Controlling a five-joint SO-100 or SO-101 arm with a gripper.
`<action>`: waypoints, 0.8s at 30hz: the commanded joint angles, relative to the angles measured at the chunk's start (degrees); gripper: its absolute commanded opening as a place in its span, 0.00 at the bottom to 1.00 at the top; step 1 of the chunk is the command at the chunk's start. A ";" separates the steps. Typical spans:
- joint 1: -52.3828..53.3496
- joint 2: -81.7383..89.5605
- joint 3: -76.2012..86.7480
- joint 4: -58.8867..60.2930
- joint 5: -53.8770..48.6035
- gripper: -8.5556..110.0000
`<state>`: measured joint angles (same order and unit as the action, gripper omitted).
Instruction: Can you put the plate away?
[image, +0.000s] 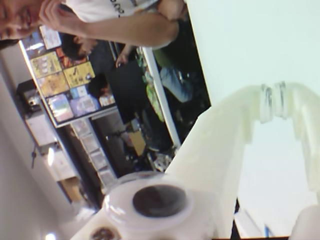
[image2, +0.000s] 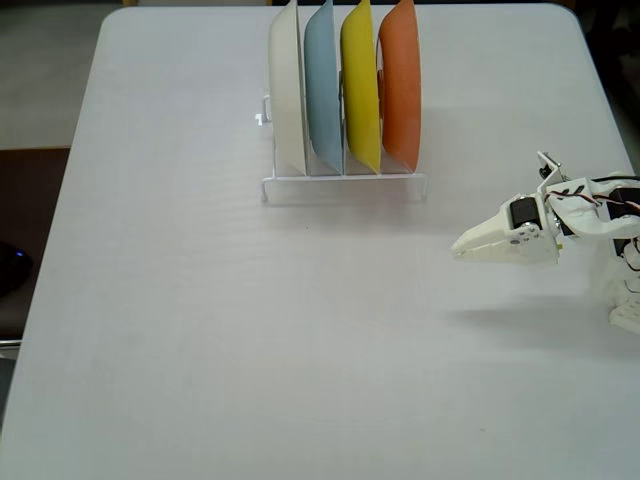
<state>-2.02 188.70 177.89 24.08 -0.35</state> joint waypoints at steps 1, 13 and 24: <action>0.35 0.97 -0.70 0.53 -0.26 0.07; 0.53 0.97 1.76 3.60 0.97 0.07; 0.35 0.97 1.85 12.39 4.39 0.07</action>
<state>-1.93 188.79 179.91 36.12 3.69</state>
